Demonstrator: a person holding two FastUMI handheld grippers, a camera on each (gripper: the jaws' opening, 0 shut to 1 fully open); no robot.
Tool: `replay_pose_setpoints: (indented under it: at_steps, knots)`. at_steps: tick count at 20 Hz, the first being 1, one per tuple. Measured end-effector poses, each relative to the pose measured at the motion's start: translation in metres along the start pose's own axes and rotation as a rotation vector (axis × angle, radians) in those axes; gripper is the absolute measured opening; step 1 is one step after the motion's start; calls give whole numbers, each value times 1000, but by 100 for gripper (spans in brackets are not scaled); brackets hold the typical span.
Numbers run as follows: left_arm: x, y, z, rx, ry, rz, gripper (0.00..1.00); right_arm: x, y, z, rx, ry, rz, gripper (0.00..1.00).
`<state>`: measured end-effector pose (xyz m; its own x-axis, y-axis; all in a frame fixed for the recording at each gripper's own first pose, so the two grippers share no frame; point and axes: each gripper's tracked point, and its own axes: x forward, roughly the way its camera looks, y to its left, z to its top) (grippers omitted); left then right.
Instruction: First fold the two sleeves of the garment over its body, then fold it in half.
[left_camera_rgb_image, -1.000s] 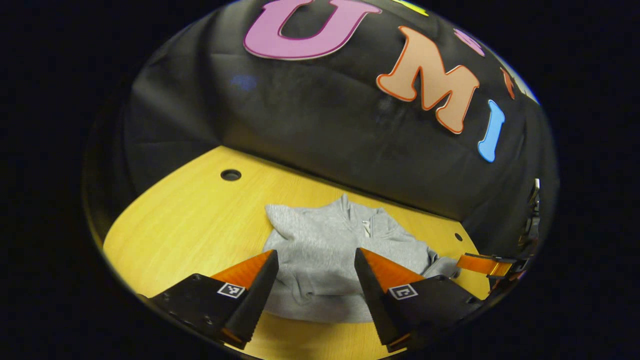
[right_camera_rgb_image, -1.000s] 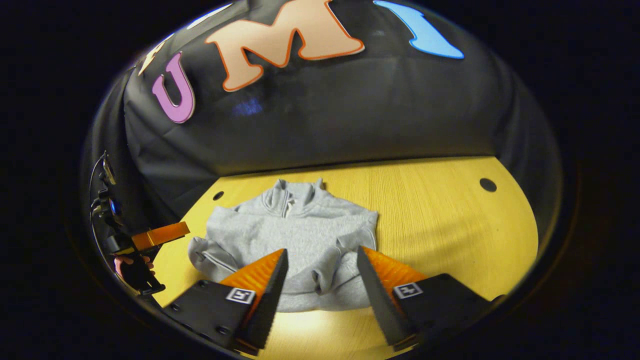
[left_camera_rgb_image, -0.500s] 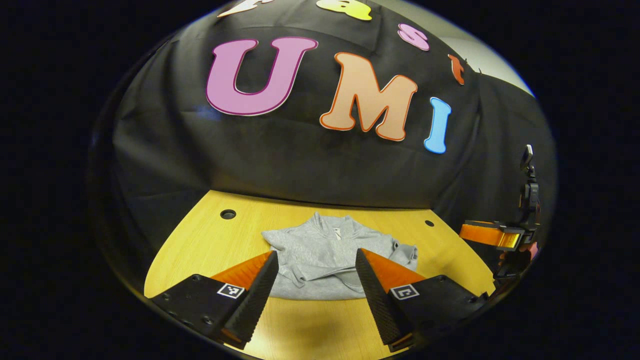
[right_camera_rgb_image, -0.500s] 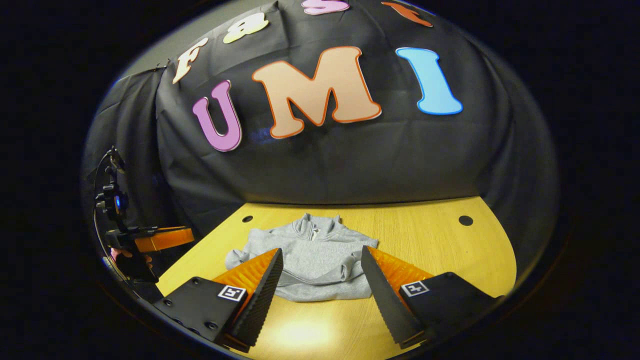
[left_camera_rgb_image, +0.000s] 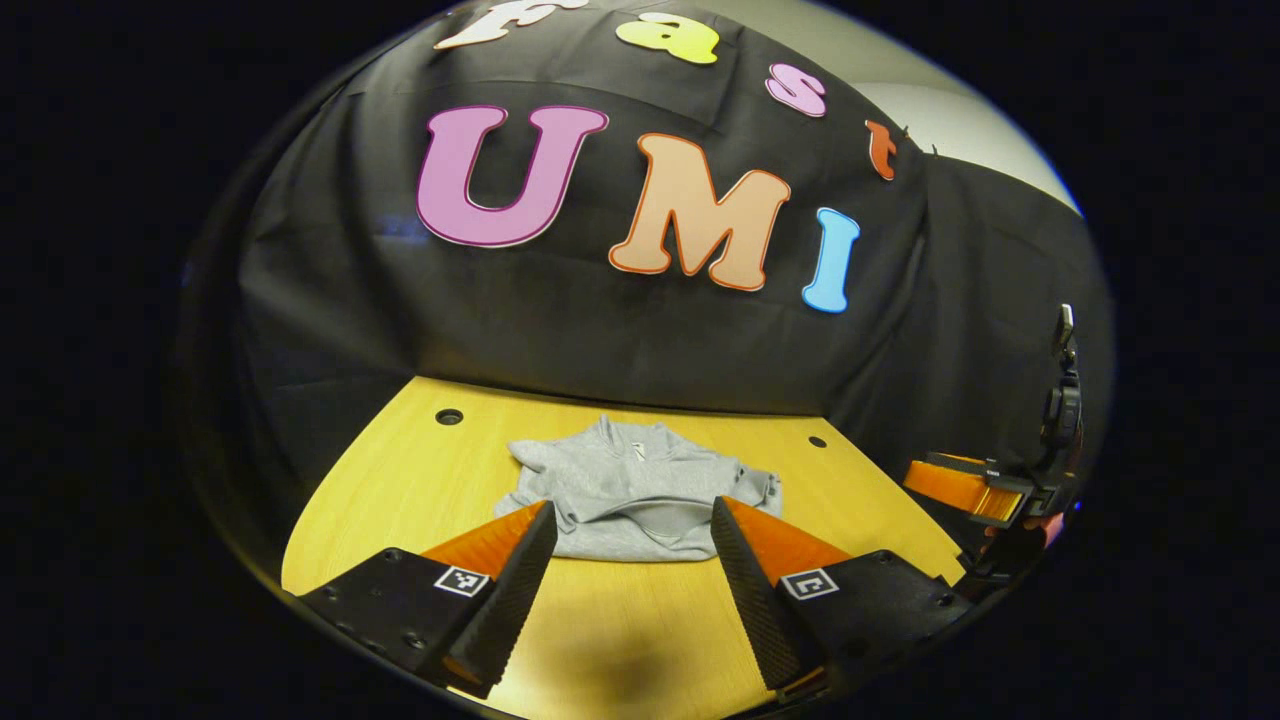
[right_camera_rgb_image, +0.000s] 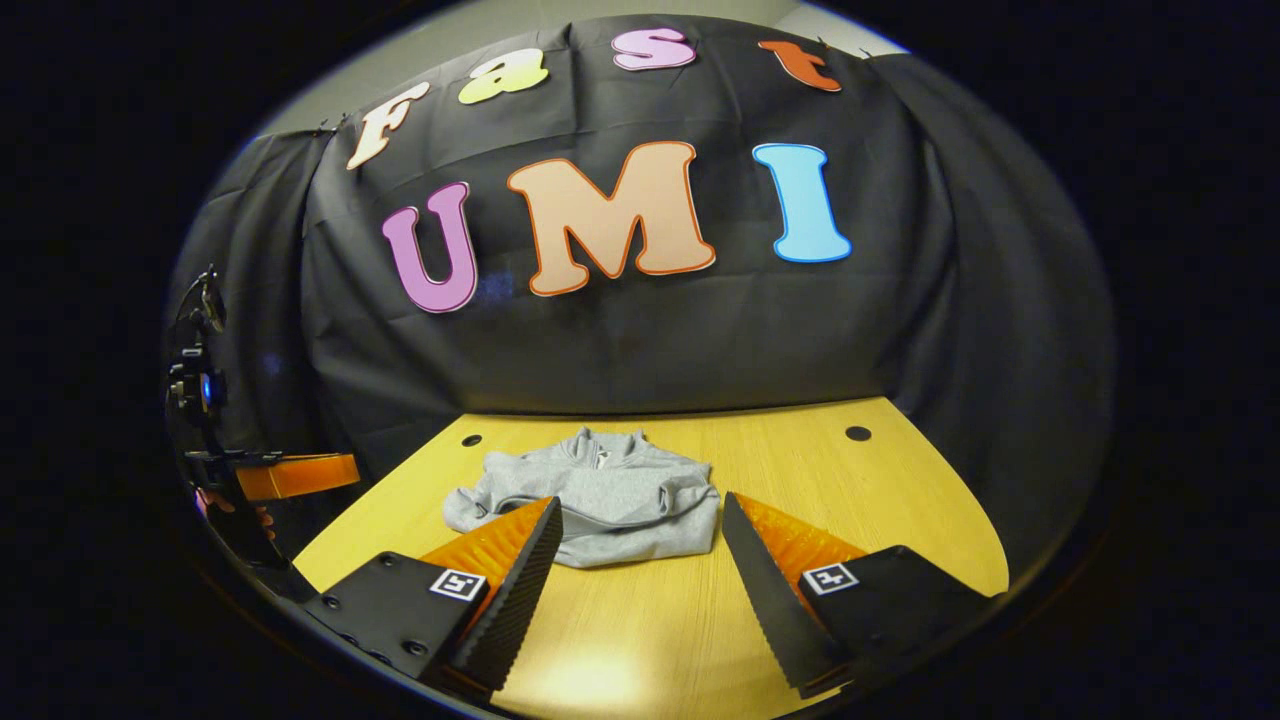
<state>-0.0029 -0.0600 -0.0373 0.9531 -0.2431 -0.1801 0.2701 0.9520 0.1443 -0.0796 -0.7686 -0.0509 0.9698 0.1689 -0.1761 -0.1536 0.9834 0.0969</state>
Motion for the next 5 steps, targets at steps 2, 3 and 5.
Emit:
replay_pose_setpoints:
  at_steps: [2, 3, 5]
  knots:
    - [-1, -2, -9, 23, 27, -16, 89, -8, 8, -13, 45, 16, -5, 99]
    - [0, -4, -15, 34, 43, -27, 89, -9, 8, -18, 60, 22, -13, 99]
    - [1, -3, -26, 51, 79, -35, 89, -13, 4, -22, 73, 26, -36, 96]
